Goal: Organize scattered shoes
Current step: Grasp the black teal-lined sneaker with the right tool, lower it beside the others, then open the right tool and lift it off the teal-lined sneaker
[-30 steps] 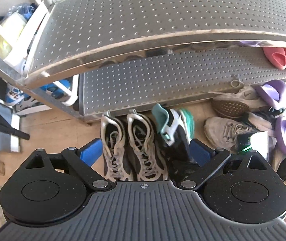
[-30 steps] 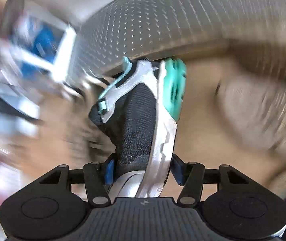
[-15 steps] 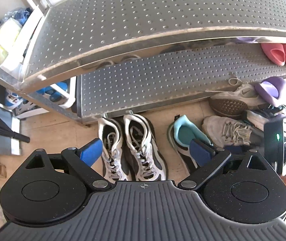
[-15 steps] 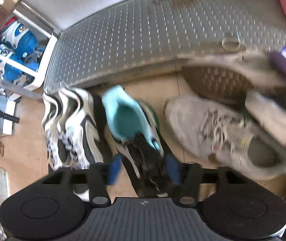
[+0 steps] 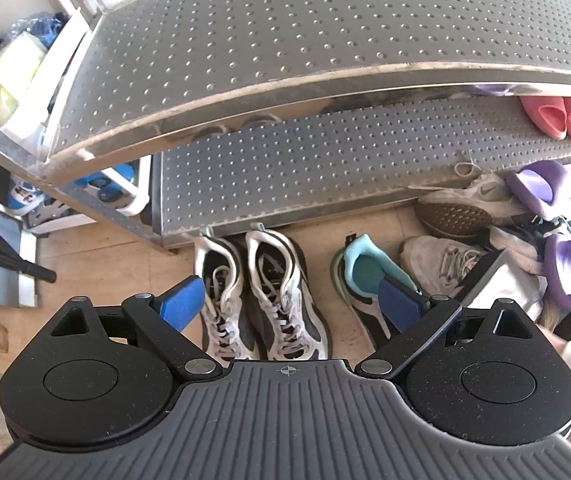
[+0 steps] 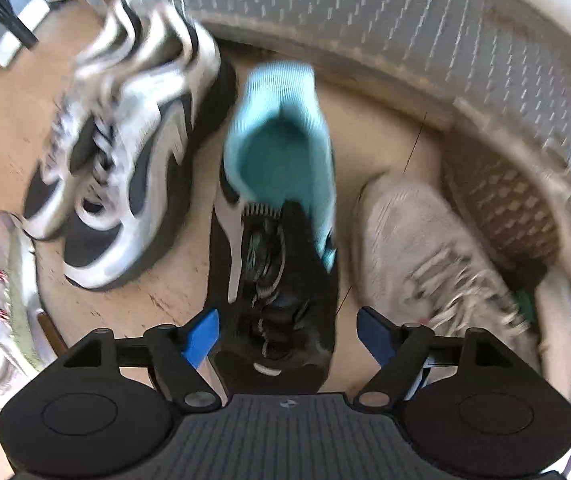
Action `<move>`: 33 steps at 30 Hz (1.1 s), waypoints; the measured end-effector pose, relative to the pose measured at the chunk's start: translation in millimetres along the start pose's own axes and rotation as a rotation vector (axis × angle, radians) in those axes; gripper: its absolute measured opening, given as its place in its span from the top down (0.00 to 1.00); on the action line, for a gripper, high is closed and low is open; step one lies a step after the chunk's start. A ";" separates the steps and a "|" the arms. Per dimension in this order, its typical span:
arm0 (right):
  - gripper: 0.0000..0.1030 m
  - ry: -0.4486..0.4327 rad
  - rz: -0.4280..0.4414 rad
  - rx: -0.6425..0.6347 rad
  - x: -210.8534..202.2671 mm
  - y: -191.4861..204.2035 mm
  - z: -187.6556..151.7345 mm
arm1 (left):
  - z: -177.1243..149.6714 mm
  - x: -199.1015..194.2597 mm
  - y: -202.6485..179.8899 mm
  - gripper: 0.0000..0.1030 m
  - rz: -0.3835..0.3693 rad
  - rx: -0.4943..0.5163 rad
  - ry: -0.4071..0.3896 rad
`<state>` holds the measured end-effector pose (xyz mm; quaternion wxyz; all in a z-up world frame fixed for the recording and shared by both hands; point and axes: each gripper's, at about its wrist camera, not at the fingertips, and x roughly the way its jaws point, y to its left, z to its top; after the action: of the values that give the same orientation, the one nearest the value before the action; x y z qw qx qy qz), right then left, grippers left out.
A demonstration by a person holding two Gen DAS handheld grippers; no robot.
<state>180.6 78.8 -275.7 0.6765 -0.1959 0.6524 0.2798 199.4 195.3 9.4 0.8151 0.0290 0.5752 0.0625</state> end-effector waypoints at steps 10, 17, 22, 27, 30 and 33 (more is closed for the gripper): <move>0.13 0.083 -0.124 -0.103 40.0 34.3 -28.5 | 2.6 -2.6 2.0 0.06 -0.024 -0.022 -0.006; 0.20 -0.004 -0.032 0.119 23.3 41.1 -10.6 | 3.0 -2.2 0.1 0.06 -0.023 -0.020 -0.006; 0.20 -0.021 -0.018 0.193 23.4 45.1 10.3 | 2.0 0.7 -1.5 0.06 -0.021 -0.011 0.005; 0.14 0.048 0.027 0.234 32.7 46.1 19.2 | 4.0 2.2 -2.1 0.06 -0.016 -0.010 0.001; 0.18 0.076 0.032 0.174 29.9 43.3 12.1 | 3.2 8.1 -6.6 0.06 -0.001 0.012 0.022; 0.16 0.008 0.055 0.186 4.0 25.9 -3.8 | 5.6 8.9 -15.6 0.06 0.010 0.038 0.021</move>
<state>161.2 96.7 -277.3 0.6814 -0.1152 0.6833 0.2356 208.7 181.2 1.1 0.8079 0.0468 0.5847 0.0557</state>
